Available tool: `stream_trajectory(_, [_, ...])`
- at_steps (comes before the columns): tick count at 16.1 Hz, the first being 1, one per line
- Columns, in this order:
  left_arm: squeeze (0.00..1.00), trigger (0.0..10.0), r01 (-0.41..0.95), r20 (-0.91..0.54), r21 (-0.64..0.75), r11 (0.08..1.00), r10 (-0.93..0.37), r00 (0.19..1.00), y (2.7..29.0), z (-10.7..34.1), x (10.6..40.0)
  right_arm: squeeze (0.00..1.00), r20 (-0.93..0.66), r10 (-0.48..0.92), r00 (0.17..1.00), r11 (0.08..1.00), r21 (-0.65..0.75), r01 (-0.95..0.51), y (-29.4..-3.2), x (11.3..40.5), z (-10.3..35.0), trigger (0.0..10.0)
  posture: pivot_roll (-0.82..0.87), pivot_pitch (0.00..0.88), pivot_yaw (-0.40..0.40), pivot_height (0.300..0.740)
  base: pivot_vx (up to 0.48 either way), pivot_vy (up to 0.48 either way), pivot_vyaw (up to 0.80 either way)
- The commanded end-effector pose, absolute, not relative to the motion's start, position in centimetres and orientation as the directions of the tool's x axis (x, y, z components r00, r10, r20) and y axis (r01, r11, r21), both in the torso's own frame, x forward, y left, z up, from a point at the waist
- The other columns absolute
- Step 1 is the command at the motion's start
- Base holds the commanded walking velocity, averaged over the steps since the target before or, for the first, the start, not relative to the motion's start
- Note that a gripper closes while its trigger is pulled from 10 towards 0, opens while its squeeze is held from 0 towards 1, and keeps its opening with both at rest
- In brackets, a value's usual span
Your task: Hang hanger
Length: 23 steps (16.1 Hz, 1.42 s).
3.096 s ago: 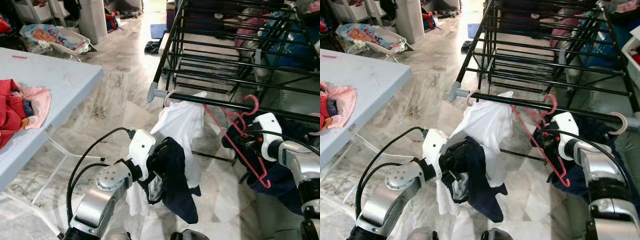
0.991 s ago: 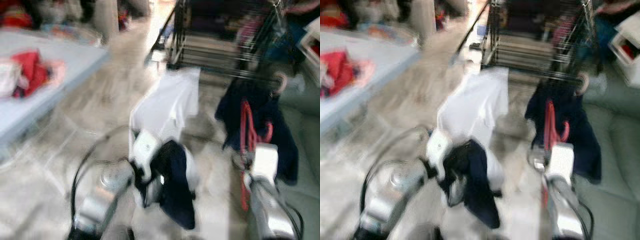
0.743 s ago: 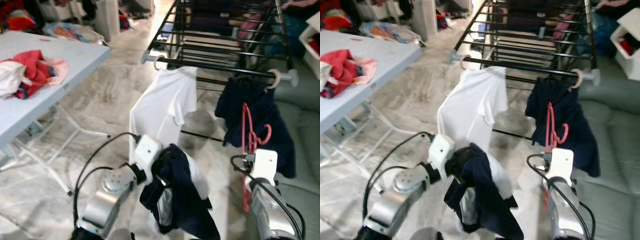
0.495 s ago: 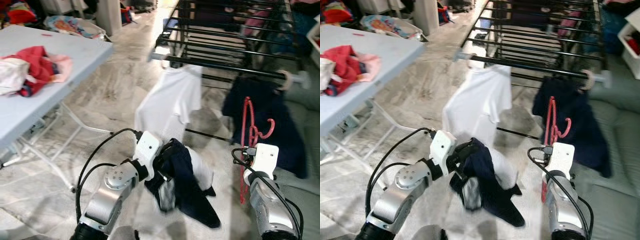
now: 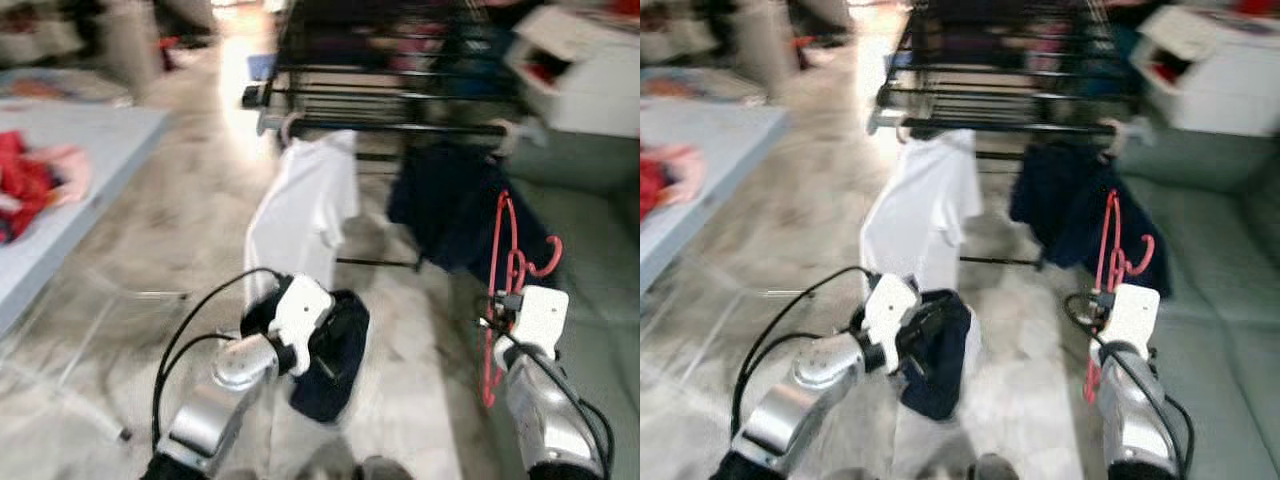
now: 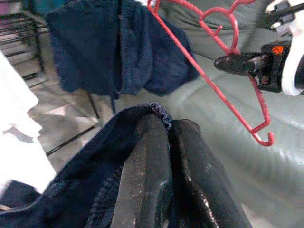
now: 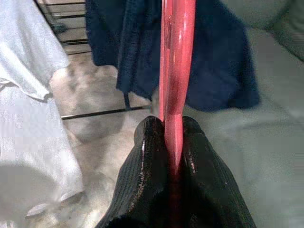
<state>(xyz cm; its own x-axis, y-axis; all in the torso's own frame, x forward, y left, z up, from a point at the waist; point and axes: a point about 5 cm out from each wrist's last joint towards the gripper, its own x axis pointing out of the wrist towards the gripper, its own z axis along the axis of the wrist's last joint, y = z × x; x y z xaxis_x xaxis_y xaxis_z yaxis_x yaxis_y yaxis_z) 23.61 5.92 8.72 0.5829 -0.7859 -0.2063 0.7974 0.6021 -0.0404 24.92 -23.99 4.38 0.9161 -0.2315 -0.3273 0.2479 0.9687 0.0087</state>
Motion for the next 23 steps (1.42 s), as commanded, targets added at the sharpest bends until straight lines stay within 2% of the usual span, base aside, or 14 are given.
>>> stream_trajectory(1, [0.0,10.0,0.806,-0.181,-0.013,0.591,-0.794,0.58,6.1,9.5,23.8,0.0,-0.321,-0.216,0.922,0.973,0.011,0.232,-23.4,25.4,4.6,10.0,-0.03,0.0,-0.028,0.74,0.0,0.476,0.0])
stream_trajectory(3, [0.0,10.0,0.81,-0.184,-0.006,0.586,-0.797,0.575,6.1,9.4,23.8,0.0,-0.323,-0.221,0.92,0.972,0.007,0.236,-23.5,25.4,4.5,10.0,-0.02,0.0,-0.027,0.74,0.0,0.476,0.0])
stream_trajectory(8, [0.0,10.0,0.818,-0.19,0.041,0.574,-0.799,0.57,6.1,9.4,23.9,0.0,-0.317,-0.237,0.918,0.968,-0.003,0.249,-23.4,25.5,4.5,10.0,-0.02,0.0,-0.024,0.74,0.0,0.476,-0.8])
stream_trajectory(12, [0.0,10.0,0.824,-0.213,0.108,0.557,-0.796,0.566,6.2,8.7,24.2,0.0,-0.304,-0.255,0.918,0.963,0.0,0.268,-23.4,25.6,4.5,10.0,-0.02,0.0,-0.019,0.74,0.0,0.064,-0.77])
stream_trajectory(14, [0.0,10.0,0.816,-0.202,0.106,0.568,-0.791,0.577,6.7,8.4,24.7,0.0,-0.3,-0.255,0.919,0.964,-0.008,0.265,-23.3,25.7,4.6,10.0,-0.02,0.0,-0.018,0.74,0.0,0.0,0.0])
stream_trajectory(15, [0.0,10.0,0.936,-0.384,0.059,0.347,-0.858,0.343,6.8,6.5,23.5,0.0,-0.297,-0.256,0.92,0.964,-0.007,0.266,-23.3,25.8,4.6,10.0,-0.01,0.0,-0.02,0.74,0.0,0.0,0.0])
stream_trajectory(16, [0.0,10.0,0.968,-0.521,0.113,0.222,-0.817,0.248,7.4,5.2,23.1,0.0,-0.298,-0.256,0.92,0.964,-0.007,0.266,-23.2,25.9,4.6,10.0,-0.01,0.0,-0.02,0.74,0.0,0.0,0.0])
stream_trajectory(17, [0.0,10.0,0.961,-0.801,0.27,-0.061,-0.568,0.189,10.5,2.3,23.6,0.0,-0.297,-0.252,0.921,0.965,-0.004,0.263,-23.1,26.1,4.6,10.0,-0.01,0.0,-0.017,0.74,0.0,0.0,0.0])
stream_trajectory(18, [0.0,10.0,0.921,-0.876,0.354,-0.164,-0.404,0.265,12.6,1.5,25.3,0.0,-0.296,-0.249,0.922,0.965,-0.002,0.26,-22.9,26.3,4.6,10.0,-0.01,0.0,-0.011,0.74,0.0,0.0,0.0])
stream_trajectory(19, [0.0,10.0,0.834,-0.766,0.552,0.007,-0.392,0.51,12.5,3.1,28.9,0.0,-0.286,-0.248,0.926,0.966,0.004,0.26,-22.6,26.5,4.8,10.0,-0.02,0.0,-0.005,0.74,0.0,0.0,0.0])
stream_trajectory(20, [0.0,10.0,0.779,-0.704,0.625,0.053,-0.393,0.591,12.3,4.0,30.1,0.0,-0.283,-0.248,0.926,0.966,0.006,0.26,-22.6,26.5,4.9,10.0,-0.02,0.0,-0.002,0.74,0.0,0.0,0.0])
stream_trajectory(21, [0.0,10.0,0.632,-0.537,0.762,0.141,-0.41,0.737,11.8,6.5,32.2,0.0,-0.279,-0.257,0.925,0.963,0.008,0.27,-22.6,26.5,4.9,10.0,-0.02,0.0,0.004,0.74,0.0,0.0,0.0])
stream_trajectory(22, [0.0,10.0,0.493,-0.367,0.84,0.227,-0.432,0.824,11.4,8.9,33.4,0.0,-0.28,-0.264,0.923,0.961,0.006,0.276,-22.7,26.3,4.8,10.0,-0.02,0.0,0.004,0.74,0.0,0.0,0.0])
stream_trajectory(23, [0.0,10.0,0.403,-0.244,0.875,0.269,-0.474,0.846,10.7,10.6,33.6,0.0,-0.284,-0.265,0.921,0.961,0.004,0.278,-22.8,26.1,4.6,10.0,-0.02,0.0,0.004,0.74,0.0,0.0,0.0])
